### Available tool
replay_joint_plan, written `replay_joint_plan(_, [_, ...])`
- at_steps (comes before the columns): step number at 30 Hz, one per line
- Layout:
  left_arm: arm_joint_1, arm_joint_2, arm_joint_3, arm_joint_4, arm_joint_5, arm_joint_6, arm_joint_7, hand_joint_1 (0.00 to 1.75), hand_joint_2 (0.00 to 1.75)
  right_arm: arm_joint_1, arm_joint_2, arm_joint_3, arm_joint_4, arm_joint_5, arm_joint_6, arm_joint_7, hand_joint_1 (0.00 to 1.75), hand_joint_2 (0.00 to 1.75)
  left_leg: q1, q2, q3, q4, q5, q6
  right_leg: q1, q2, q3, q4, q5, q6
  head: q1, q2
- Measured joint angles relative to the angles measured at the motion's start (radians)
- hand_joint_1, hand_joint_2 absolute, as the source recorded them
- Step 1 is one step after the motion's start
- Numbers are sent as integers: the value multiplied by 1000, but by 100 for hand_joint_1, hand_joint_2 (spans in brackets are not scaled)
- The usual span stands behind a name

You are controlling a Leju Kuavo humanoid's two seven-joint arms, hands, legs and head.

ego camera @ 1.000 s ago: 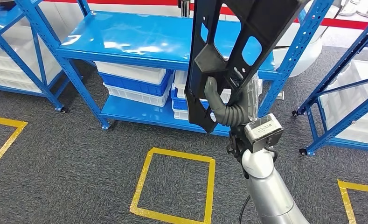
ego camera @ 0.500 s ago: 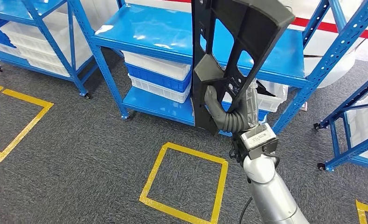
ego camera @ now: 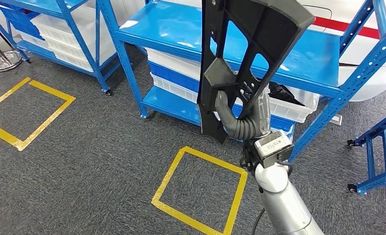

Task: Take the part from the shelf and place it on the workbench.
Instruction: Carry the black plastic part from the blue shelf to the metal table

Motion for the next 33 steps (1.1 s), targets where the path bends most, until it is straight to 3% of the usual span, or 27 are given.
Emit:
replay_joint_plan(2, [-4,0,0,0,0,0,-1,0,175,0,0,0,-1,-5,2,-2,175,175,-11,15,21,-51,7,8,6,-14,-3,0,0,1,0,0])
replay_joint_plan(4, [-3,1,0,0,0,2,-4,0,175,2,0,0,-2,-12,3,-4,175,175,-12,-2,19,-59,14,17,9,-26,-6,-1,-2,6,1,0])
replay_joint_plan(5, [-1,0,0,0,0,2,-6,0,175,2,0,0,-2,-14,3,-5,175,175,-10,-10,22,-67,19,23,9,-21,-9,7,-9,8,1,0])
replay_joint_plan(7, [-1,0,0,0,0,4,-9,0,175,3,-1,0,-3,-18,4,-7,175,175,-6,-25,26,-81,30,35,8,12,-40,78,-50,5,4,0])
replay_joint_plan(9, [-3,0,0,0,0,7,-12,0,175,8,-4,0,-3,-21,4,-8,175,175,-7,-43,24,-82,33,40,5,42,-98,209,-105,-2,7,0])
replay_joint_plan(10, [-3,0,0,0,0,8,-13,0,175,12,-6,-1,-2,-23,4,-9,175,175,-7,-54,23,-82,34,40,3,48,-123,261,-120,0,9,0])
replay_joint_plan(11, [-2,0,0,0,0,8,-14,0,175,15,-8,-1,-2,-25,4,-9,175,175,-7,-65,23,-81,34,40,3,51,-132,277,-119,6,9,0])
replay_joint_plan(12, [-1,-1,0,0,0,9,-14,0,175,16,-10,-1,-2,-26,4,-9,175,175,-7,-77,23,-80,35,40,1,53,-122,256,-103,15,9,0])
replay_joint_plan(14, [0,-2,0,0,0,9,-14,0,175,17,-12,-2,-2,-30,4,-10,175,175,-6,-99,22,-73,33,36,-6,74,-63,124,-43,34,9,0])
replay_joint_plan(15, [-1,-2,0,0,0,10,-14,0,175,17,-13,-2,-2,-32,4,-11,175,175,-7,-110,18,-67,32,33,-10,90,-35,65,-21,37,9,0])
replay_joint_plan(17, [0,-2,0,0,0,11,-14,0,175,19,-16,-3,-2,-33,3,-13,175,175,-8,-126,5,-58,32,22,-13,109,-11,8,-2,31,8,0])
replay_joint_plan(19, [4,-2,0,0,0,12,-14,0,175,24,-18,-4,-2,-34,3,-15,175,175,-6,-139,-3,-56,35,13,-12,96,-12,8,1,21,7,0])
replay_joint_plan(20, [7,-2,0,0,0,12,-13,0,175,26,-18,-4,-3,-34,3,-15,175,175,-5,-134,-7,-50,31,9,-14,89,-11,7,3,16,7,0])
replay_joint_plan(22, [6,-2,0,0,0,12,-12,0,175,33,-18,-6,-6,-34,2,-17,175,175,-4,-95,-37,10,-6,-1,-18,70,-9,4,5,3,0,0])
replay_joint_plan(24, [4,-2,0,0,-3,11,-10,0,175,46,-21,-11,-9,-34,1,-18,175,175,-2,-50,-98,140,-68,-11,-13,50,-8,4,3,-5,-6,0])
replay_joint_plan(26, [5,-2,0,0,-9,9,-7,0,175,62,-24,-17,-12,-34,-1,-18,175,175,2,-37,-142,232,-96,-16,-9,27,-8,4,1,-8,-6,0])
replay_joint_plan(27, [6,-1,0,0,-12,7,-6,0,175,69,-25,-19,-14,-33,-1,-18,175,175,3,-34,-138,223,-82,-15,-8,17,-7,4,0,-9,-6,0])
replay_joint_plan(28, [6,-1,0,0,-13,6,-5,0,175,74,-26,-21,-17,-32,-2,-19,175,175,3,-30,-113,176,-55,-12,-8,8,-7,4,-1,-9,-7,0])
replay_joint_plan(30, [5,1,0,-1,-14,4,-7,0,175,79,-26,-24,-28,-28,-2,-19,175,175,-5,4,-36,33,0,0,-4,-7,-5,4,-3,-9,-7,0])
replay_joint_plan(31, [3,2,0,-2,-14,4,-9,0,175,80,-27,-25,-33,-26,-2,-20,175,175,-11,19,-10,-17,13,6,-1,-13,-5,3,-4,-7,-6,0])
replay_joint_plan(33, [1,5,0,-4,-13,5,-15,0,175,84,-27,-27,-40,-22,0,-21,175,175,-22,27,2,-50,12,15,5,-29,-5,1,-6,-3,-5,0])
